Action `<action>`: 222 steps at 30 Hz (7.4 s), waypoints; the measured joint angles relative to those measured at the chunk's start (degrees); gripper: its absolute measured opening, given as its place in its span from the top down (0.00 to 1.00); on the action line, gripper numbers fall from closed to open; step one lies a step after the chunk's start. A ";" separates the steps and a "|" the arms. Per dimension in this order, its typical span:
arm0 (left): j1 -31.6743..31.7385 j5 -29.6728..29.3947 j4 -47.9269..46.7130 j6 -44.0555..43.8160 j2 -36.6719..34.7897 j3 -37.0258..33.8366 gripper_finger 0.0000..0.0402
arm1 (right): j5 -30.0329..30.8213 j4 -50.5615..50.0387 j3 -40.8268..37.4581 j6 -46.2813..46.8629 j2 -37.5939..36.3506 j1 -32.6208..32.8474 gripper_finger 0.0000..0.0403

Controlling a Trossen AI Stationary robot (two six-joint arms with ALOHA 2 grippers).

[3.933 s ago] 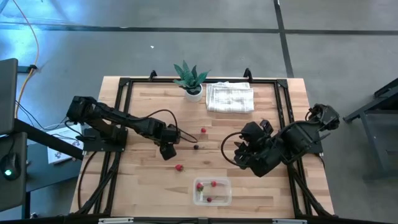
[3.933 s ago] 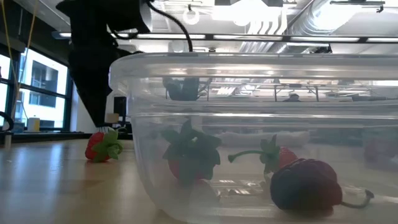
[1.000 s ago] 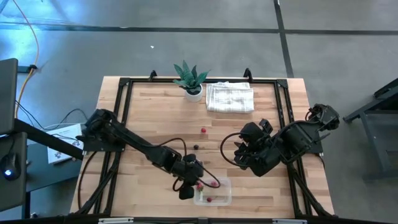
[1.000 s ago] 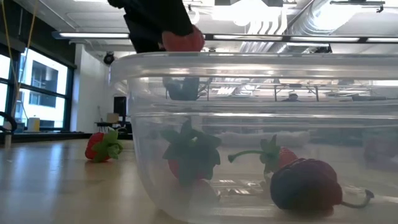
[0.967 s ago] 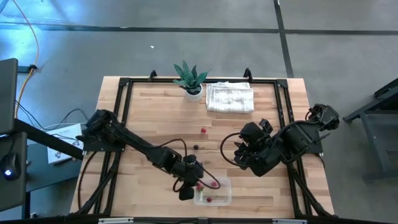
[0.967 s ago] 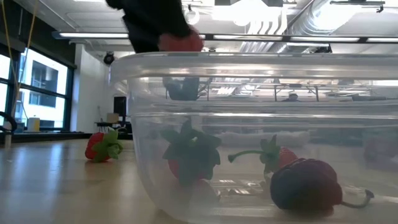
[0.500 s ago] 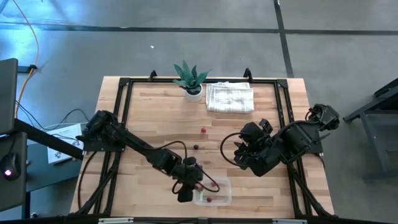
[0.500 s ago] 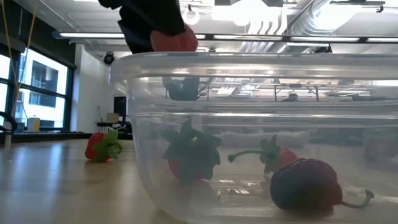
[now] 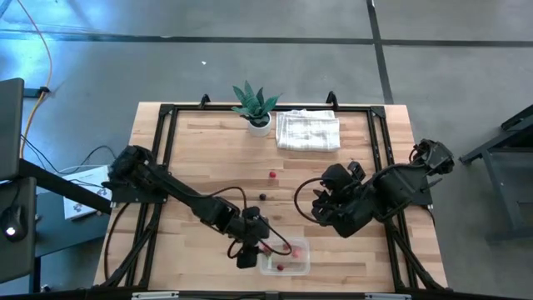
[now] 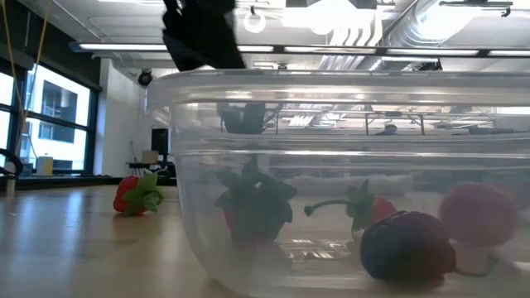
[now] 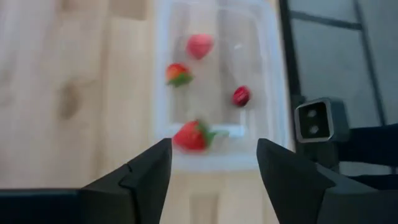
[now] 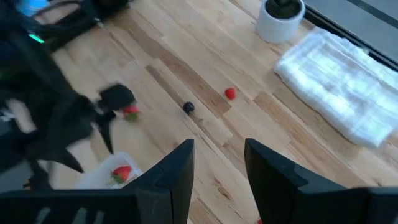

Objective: Pick and placing Produce into tupperware
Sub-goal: Put the strawberry into the transparent bin

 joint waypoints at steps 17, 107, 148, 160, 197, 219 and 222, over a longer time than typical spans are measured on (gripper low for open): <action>4.92 -16.54 -31.20 -6.17 -20.38 0.00 0.45 | -19.22 5.32 -37.22 44.04 -4.75 11.90 0.67; 4.77 -19.73 -32.47 -8.55 -21.32 -0.15 0.45 | -24.03 56.96 -84.14 61.99 -26.21 -3.91 0.89; 4.77 -19.17 -32.45 -11.55 -21.32 -0.17 0.45 | -34.54 40.33 -71.05 -2.07 -25.88 -9.09 0.76; 4.77 -19.21 -32.51 -12.90 -21.32 -0.20 0.45 | -37.98 45.82 -71.05 -23.60 -18.61 -11.78 0.61; 4.77 -19.25 -31.53 -13.67 -21.32 -0.17 0.45 | -36.92 46.31 -71.05 -25.93 -12.07 -15.51 0.99; 4.77 -20.29 -31.62 -13.19 -21.32 -0.17 0.45 | -25.67 43.35 -34.87 -23.52 -1.45 -6.10 1.00; 4.79 -20.38 -31.61 -13.14 -21.32 -0.17 0.45 | -27.15 41.02 -28.69 -24.73 5.96 -4.22 1.00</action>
